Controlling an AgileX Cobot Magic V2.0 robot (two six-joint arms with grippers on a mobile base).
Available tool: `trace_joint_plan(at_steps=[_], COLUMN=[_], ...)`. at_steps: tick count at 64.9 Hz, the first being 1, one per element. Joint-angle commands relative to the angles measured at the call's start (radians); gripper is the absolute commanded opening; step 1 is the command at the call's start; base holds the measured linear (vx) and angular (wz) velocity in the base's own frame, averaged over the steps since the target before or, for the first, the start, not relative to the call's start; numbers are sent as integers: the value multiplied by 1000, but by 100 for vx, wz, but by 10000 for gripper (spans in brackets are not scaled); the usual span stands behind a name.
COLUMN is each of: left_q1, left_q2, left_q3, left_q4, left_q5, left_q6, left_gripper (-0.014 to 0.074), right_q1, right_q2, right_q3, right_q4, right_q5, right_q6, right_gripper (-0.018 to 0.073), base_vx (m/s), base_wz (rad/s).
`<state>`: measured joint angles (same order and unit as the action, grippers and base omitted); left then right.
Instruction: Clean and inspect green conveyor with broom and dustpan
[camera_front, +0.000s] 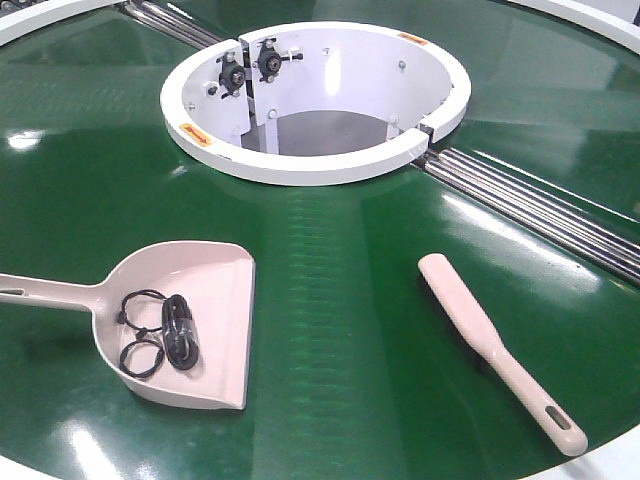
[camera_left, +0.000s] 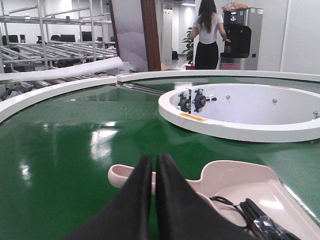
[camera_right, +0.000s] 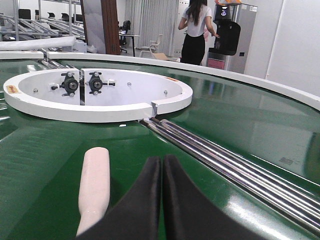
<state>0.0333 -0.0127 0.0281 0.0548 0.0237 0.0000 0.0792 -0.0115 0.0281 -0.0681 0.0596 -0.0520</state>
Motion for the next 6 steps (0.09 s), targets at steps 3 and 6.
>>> trace_joint_plan(at_steps=[3, 6], left_q1=[3, 3], left_q2=[-13, -13], left_q3=[10, 10], left_q4=[-8, -8], left_q5=[-74, -74], left_q6=[-15, -15], left_gripper=[-6, -6], right_q1=[-6, -6], right_q2=[-12, -12], right_q3=[3, 3], right_q4=[-3, -3], right_q5=[-76, -76], right_q6=[-1, -1], right_gripper=[-8, -8], base_vx=[0, 0], base_wz=[0, 0])
